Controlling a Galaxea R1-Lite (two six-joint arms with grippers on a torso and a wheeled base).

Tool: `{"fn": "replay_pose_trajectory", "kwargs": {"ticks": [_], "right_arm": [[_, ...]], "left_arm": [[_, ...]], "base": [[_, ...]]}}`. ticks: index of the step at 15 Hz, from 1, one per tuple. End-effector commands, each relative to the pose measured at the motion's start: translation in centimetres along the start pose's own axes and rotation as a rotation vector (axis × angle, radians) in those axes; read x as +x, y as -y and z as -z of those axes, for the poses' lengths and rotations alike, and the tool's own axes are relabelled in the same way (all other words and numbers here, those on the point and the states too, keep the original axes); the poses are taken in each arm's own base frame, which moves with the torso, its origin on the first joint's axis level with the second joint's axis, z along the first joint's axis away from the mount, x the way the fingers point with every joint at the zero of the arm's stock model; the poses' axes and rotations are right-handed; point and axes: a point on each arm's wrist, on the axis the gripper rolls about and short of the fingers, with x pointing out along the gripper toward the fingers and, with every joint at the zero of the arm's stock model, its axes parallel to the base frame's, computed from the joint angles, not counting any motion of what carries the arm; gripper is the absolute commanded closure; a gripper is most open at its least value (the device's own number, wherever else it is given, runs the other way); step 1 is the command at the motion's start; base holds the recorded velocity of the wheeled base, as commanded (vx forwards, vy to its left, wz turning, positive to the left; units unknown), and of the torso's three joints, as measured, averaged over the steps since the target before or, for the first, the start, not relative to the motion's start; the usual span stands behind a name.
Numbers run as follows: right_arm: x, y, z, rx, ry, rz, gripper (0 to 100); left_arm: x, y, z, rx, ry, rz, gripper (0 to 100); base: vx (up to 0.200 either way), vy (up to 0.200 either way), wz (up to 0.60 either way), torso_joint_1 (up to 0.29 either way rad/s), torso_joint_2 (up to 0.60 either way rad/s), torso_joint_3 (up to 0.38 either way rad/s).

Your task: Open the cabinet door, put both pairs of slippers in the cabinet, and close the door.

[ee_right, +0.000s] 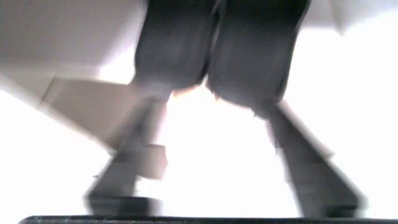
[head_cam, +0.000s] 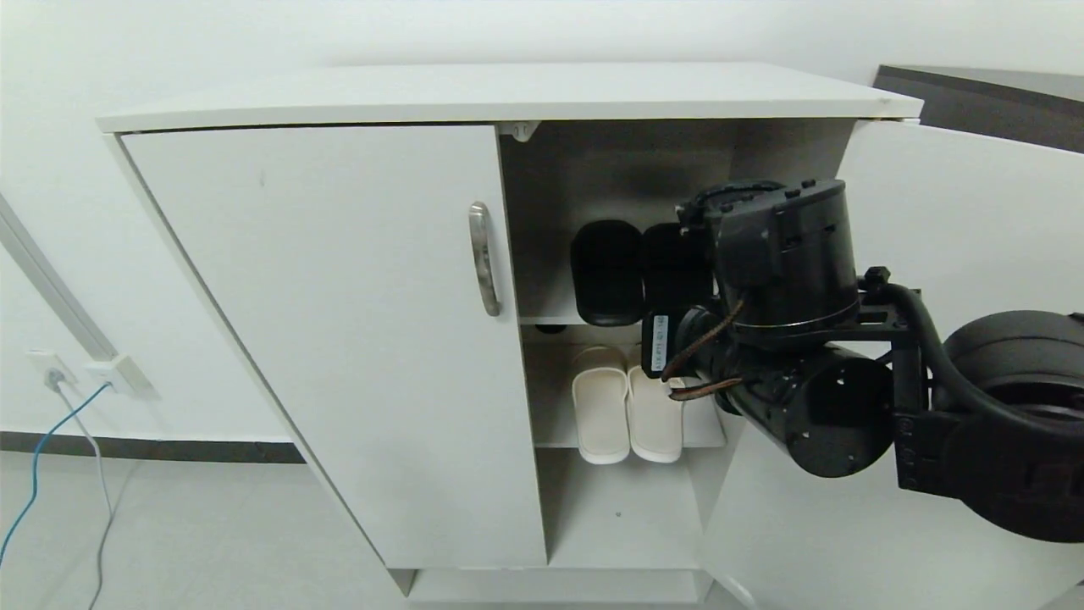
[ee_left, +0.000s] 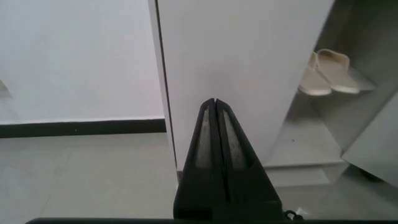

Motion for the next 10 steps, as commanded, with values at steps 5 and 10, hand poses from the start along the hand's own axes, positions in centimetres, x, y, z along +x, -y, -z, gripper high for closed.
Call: {"fn": "replay_pose_trajectory", "kwargs": {"ticks": [5,10], "right_arm": [[-0.6,0.0,1.1,-0.017,0.014,-0.023,100],[-1.3,0.8,2.2,-0.03,-0.014,-0.083,100]], "left_arm": [[0.0,0.0,0.0,0.0,0.0,0.0,100],[0.0,0.0,0.0,0.0,0.001,0.0,100]], "base": [[-0.2,0.0,0.0,0.001,0.0,0.003],[-0.08,0.0,0.0,0.002,0.0,0.001]]}}
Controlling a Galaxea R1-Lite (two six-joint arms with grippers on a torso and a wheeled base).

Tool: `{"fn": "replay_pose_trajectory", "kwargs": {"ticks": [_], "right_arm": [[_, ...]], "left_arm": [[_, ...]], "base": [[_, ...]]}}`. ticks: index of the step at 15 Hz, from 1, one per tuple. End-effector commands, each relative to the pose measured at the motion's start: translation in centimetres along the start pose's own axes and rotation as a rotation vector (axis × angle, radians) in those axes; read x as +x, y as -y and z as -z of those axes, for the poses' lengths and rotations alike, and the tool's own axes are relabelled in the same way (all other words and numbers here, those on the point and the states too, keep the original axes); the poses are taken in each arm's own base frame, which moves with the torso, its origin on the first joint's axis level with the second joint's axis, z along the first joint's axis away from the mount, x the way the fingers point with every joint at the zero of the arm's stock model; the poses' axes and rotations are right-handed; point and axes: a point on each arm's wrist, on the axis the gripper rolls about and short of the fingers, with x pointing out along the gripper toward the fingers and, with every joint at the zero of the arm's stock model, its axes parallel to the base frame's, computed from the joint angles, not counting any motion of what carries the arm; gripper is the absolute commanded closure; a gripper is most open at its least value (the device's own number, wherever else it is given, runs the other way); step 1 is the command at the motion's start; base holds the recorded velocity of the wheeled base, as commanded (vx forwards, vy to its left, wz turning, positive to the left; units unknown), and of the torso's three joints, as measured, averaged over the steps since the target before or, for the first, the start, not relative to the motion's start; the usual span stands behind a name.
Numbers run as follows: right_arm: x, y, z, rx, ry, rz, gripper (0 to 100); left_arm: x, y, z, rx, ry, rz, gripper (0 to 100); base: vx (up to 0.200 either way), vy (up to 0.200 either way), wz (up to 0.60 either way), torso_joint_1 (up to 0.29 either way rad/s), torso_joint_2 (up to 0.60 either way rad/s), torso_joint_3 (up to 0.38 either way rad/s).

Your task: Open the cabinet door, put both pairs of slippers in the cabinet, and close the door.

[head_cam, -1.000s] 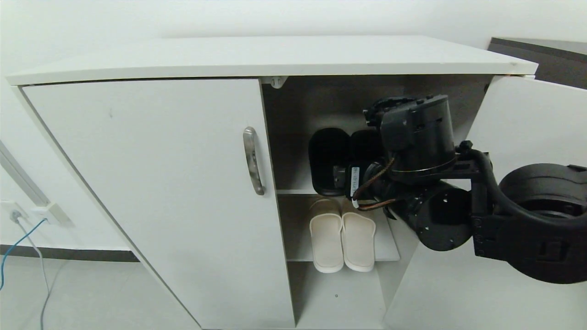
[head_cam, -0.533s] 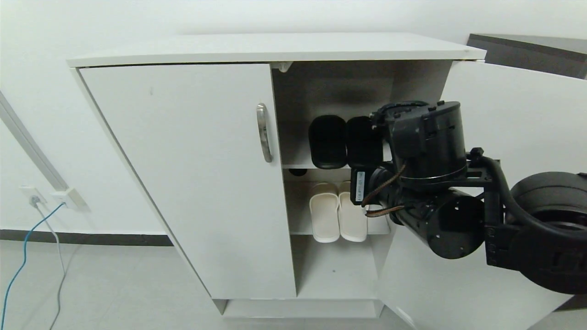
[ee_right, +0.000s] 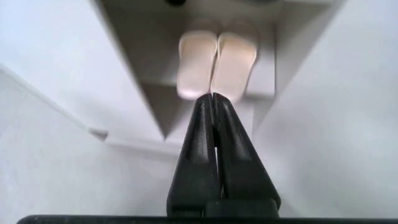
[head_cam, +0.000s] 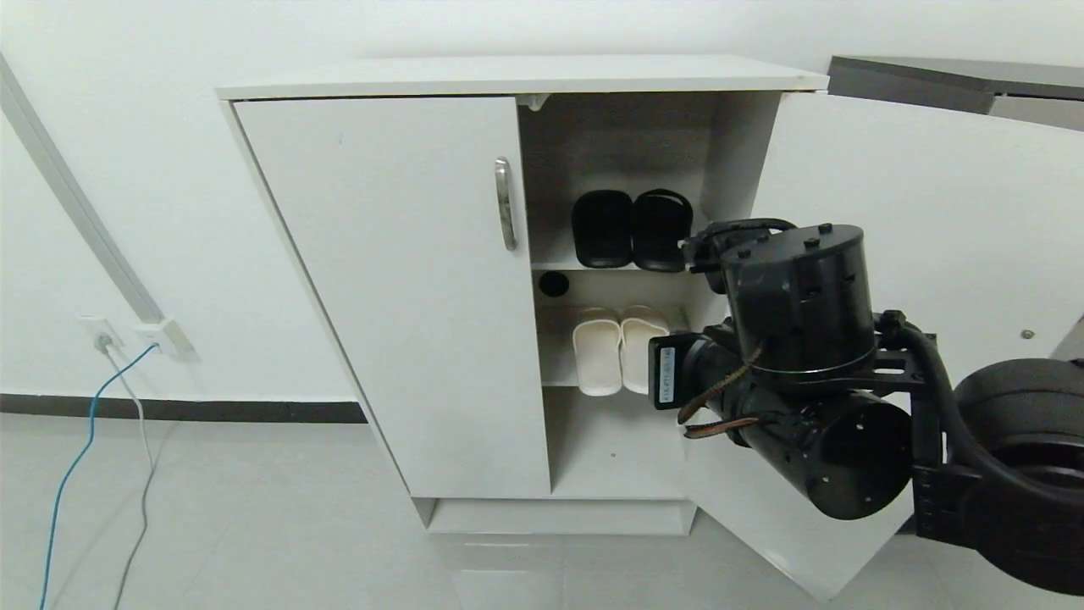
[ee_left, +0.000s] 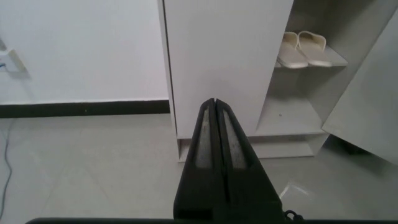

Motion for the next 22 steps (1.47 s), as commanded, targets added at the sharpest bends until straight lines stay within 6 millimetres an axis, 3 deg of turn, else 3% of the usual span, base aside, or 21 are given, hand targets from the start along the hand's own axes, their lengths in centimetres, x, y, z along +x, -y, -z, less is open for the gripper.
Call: {"fn": "replay_pose_trajectory", "kwargs": {"ticks": [1,5,9,22], "right_arm": [[-1.1,0.9,0.5,0.005,-0.01,-0.071,100],[-1.3,1.9,3.8,-0.001,-0.034,-0.163,100],[-0.9,2.0,5.2,-0.045,-0.052,-0.173,100],[-1.1,2.2,5.6,-0.062,-0.06,-0.169,100]], "left_arm": [[0.0,0.0,0.0,0.0,-0.001,-0.002,100],[0.0,0.0,0.0,0.0,-0.002,-0.001,100],[0.0,0.0,0.0,0.001,-0.002,-0.001,100],[0.0,0.0,0.0,0.0,-0.001,-0.001,100]], "base": [[0.0,0.0,0.0,0.0,0.0,0.0],[0.0,0.0,0.0,0.0,0.0,0.0],[0.0,0.0,0.0,0.0,0.0,0.0],[0.0,0.0,0.0,0.0,0.0,0.0]]}}
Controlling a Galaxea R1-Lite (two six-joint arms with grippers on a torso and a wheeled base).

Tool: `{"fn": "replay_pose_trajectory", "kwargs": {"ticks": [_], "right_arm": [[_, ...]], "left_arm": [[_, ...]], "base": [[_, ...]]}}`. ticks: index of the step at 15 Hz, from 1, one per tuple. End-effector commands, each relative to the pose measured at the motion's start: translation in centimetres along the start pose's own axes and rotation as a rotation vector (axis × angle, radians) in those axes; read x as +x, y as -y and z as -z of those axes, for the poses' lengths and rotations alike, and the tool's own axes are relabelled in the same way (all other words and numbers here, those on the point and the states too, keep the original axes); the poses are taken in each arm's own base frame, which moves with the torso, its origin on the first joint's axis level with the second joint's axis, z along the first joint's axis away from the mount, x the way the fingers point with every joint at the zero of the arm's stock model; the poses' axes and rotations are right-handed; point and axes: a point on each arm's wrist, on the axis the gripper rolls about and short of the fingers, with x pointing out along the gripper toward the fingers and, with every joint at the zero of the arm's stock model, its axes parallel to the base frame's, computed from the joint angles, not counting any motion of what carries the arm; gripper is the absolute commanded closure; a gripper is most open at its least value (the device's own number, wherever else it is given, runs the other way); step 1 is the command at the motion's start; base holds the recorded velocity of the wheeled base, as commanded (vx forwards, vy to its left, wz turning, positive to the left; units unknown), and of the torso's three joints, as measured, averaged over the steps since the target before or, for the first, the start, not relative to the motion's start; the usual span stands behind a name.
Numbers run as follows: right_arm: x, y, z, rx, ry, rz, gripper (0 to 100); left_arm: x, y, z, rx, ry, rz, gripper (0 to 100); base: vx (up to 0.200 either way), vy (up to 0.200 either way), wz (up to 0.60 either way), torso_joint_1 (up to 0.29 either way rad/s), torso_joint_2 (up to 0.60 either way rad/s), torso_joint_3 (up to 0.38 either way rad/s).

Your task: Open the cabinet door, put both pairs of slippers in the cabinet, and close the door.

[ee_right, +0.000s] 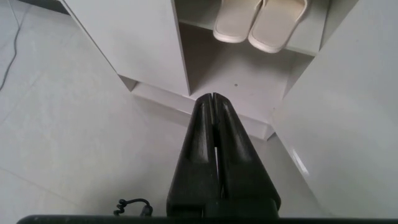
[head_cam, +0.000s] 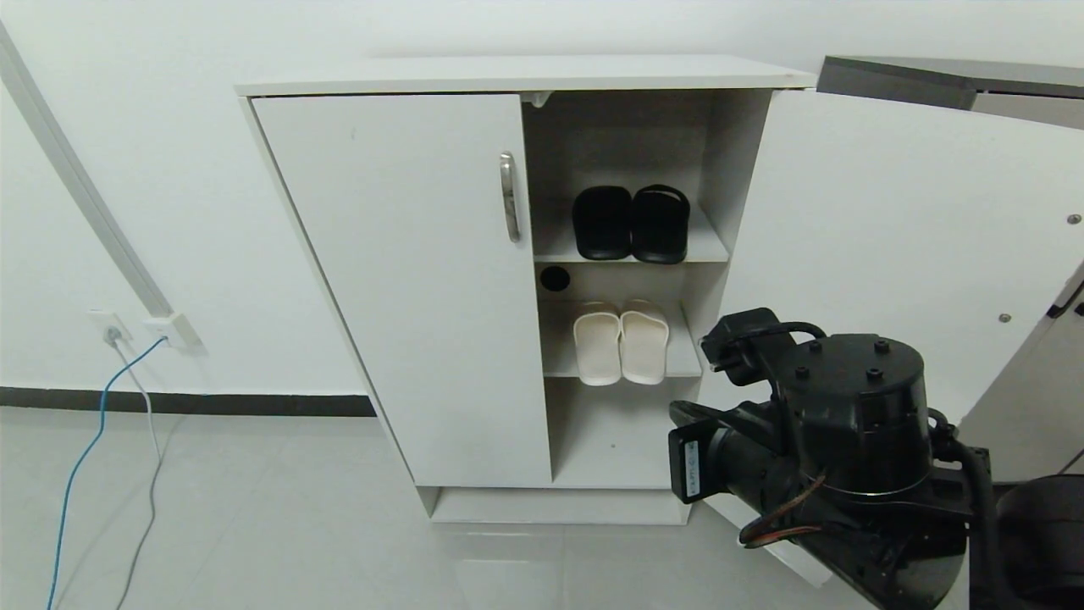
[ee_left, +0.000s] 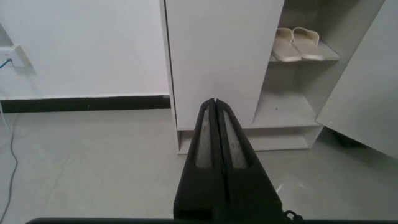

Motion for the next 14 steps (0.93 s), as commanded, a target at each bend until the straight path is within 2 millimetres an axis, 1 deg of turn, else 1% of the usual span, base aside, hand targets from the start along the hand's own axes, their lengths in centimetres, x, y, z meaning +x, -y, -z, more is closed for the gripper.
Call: {"fn": "replay_pose_trajectory", "kwargs": {"ticks": [1,6,7,10,14], "right_arm": [[0.14,-0.05,0.19,-0.005,-0.006,0.003,100],[0.34,-0.1,0.46,-0.01,-0.015,0.006,100],[0.38,-0.12,0.5,-0.011,-0.016,0.007,100],[0.34,-0.1,0.46,-0.01,-0.015,0.006,100],[0.3,-0.08,0.47,-0.009,-0.015,0.005,100]], "left_arm": [[0.01,0.0,0.0,0.0,-0.002,-0.001,100],[0.01,0.0,0.0,0.0,-0.002,-0.001,100],[0.0,0.0,0.0,0.0,0.0,-0.001,100],[0.01,0.0,0.0,0.0,-0.002,-0.001,100],[0.01,0.0,0.0,0.0,-0.002,-0.001,100]], "base": [[0.0,0.0,0.0,0.0,0.0,0.0],[0.0,0.0,0.0,0.0,0.0,0.0],[0.0,0.0,0.0,-0.007,-0.18,-0.207],[0.0,0.0,0.0,0.004,-0.2,-0.346],[0.0,0.0,0.0,0.05,-0.53,-0.374]]}}
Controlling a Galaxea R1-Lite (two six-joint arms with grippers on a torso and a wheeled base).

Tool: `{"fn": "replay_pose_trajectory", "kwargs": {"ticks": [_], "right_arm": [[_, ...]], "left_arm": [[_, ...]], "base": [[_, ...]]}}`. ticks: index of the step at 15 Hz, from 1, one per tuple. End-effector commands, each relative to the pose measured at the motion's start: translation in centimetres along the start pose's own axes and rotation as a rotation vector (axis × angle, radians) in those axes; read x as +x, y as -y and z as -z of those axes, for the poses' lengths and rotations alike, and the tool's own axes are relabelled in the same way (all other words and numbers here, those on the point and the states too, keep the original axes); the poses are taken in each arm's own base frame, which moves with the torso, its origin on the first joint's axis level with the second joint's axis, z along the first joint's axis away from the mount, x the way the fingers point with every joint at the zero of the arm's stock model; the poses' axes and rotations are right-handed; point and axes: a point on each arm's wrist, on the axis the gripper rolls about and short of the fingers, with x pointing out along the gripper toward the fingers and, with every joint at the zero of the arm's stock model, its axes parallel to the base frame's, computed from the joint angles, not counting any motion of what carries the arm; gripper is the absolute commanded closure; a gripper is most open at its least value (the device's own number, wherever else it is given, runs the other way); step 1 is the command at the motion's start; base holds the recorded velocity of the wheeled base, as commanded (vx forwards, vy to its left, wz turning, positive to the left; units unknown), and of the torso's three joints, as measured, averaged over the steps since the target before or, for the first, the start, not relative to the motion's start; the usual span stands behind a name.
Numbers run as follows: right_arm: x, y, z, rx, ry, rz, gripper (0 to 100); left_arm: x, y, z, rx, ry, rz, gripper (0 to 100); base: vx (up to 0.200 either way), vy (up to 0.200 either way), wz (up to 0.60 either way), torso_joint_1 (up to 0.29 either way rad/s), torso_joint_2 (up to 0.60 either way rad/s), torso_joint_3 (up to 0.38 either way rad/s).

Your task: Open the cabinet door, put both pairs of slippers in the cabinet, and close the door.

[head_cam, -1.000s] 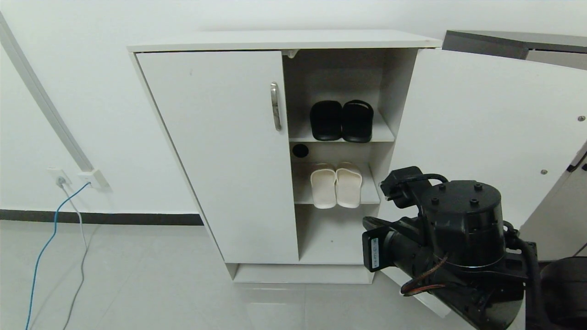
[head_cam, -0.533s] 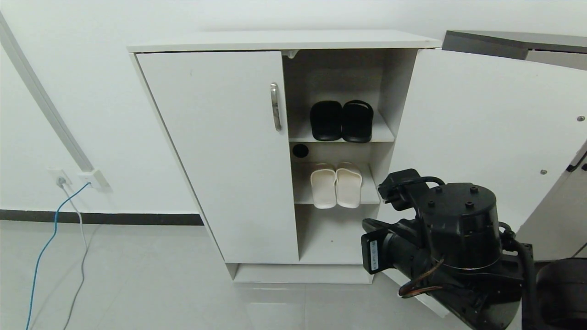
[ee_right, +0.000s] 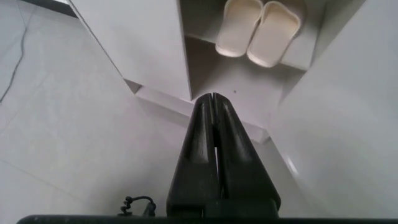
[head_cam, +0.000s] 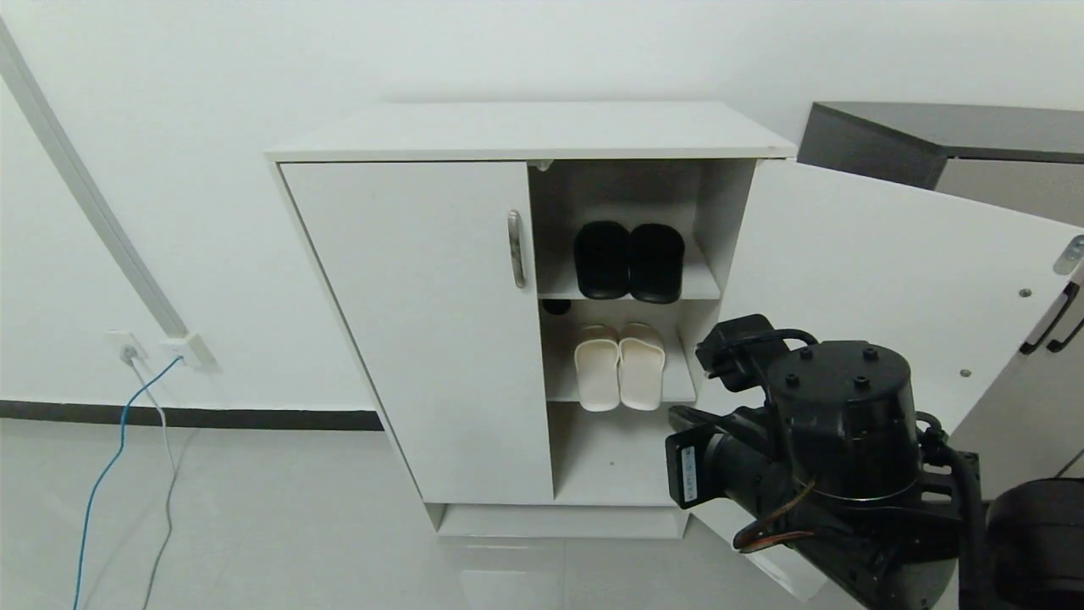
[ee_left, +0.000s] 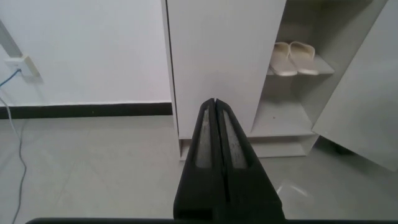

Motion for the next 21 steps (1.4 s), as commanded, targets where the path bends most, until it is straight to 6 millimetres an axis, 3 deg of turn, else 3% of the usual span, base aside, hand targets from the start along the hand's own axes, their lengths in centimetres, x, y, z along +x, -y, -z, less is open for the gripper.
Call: {"fn": "replay_pose_trajectory", "kwargs": {"ticks": [1,21], "right_arm": [[0.05,-0.07,0.1,-0.003,-0.003,-0.001,100],[0.07,0.0,0.18,-0.003,-0.005,0.004,100]], "left_arm": [[0.01,0.0,0.02,0.0,-0.003,-0.001,100],[0.01,0.0,0.0,0.0,-0.002,-0.001,100]], "base": [[0.0,0.0,0.0,0.115,-0.47,-0.373],[0.0,0.0,0.0,0.177,-0.5,-0.326]]}}
